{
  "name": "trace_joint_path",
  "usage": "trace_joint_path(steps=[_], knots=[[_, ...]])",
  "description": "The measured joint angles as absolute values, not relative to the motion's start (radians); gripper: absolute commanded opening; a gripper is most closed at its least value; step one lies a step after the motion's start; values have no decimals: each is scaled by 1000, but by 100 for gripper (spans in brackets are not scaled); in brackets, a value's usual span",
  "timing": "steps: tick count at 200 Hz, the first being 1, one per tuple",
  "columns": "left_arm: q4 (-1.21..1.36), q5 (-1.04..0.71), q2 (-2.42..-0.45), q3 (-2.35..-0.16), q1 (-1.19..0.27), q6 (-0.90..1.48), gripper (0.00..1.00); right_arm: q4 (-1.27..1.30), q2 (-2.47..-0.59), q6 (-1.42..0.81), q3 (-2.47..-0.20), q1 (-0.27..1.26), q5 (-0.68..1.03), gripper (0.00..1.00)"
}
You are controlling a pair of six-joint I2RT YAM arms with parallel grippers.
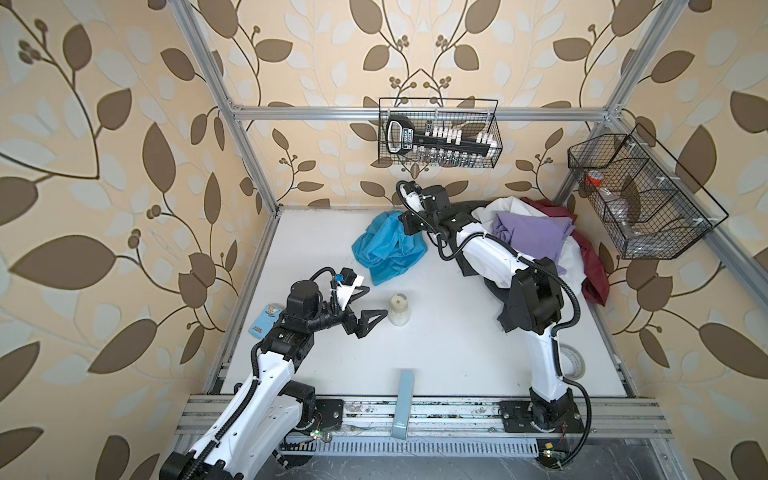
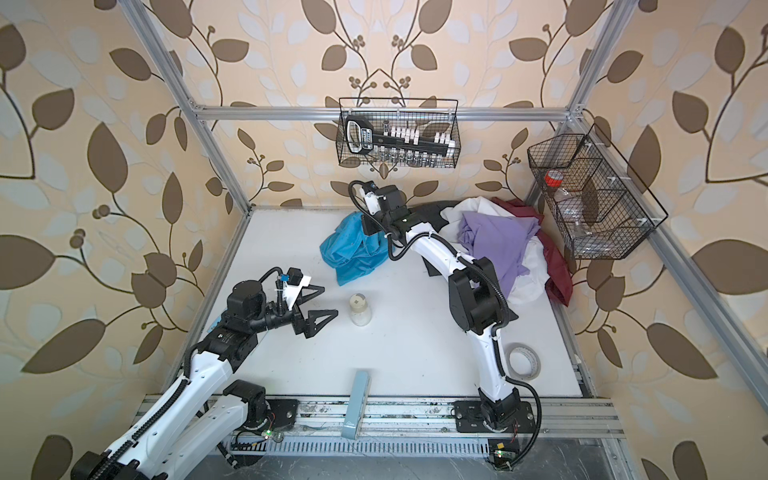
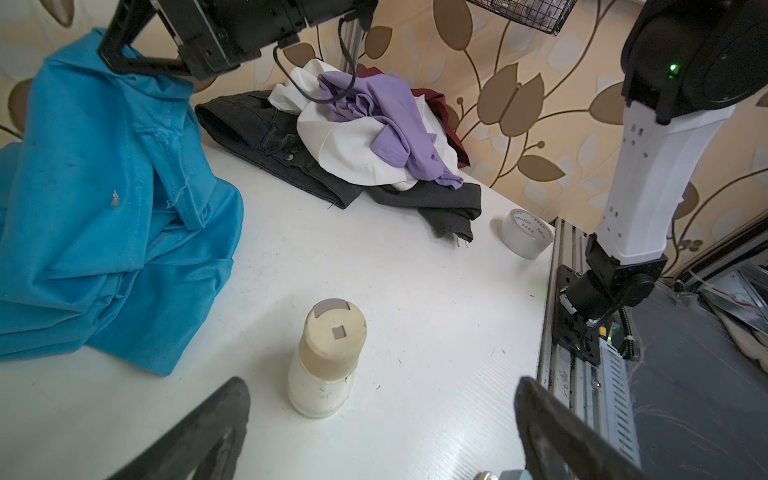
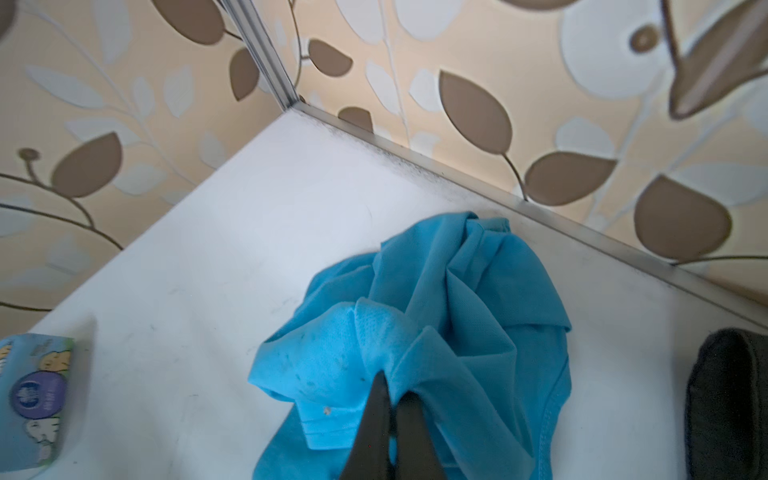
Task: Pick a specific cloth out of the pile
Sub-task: 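Swing the held shirt away from the pile and lower it onto the table, then open the right gripper to release the teal-blue shirt on the table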
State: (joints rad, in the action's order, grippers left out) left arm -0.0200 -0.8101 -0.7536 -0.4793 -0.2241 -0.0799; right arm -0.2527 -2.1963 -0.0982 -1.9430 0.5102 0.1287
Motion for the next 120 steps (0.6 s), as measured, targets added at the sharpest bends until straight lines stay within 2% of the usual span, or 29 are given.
trace_joint_path(steps=[25,37,48,68,89,120], knots=[[-21,-810,-754,-479,-224,-80,99,-305,-2278,-80,-1966,510,81,0],[-22,-810,-754,-479,-224,-80,99,-336,-2323,-76,-1990,510,70,17],[-23,-810,-754,-479,-224,-80,99,-361,-2356,-67,-2002,510,60,39],[-24,-810,-754,-479,-224,-80,99,-395,-2389,-58,-2008,508,47,57],[-25,-810,-754,-479,-224,-80,99,-418,-2421,-57,-2045,501,49,66],[-26,-810,-754,-479,-224,-81,99,-451,-2508,-62,-2172,486,102,69]])
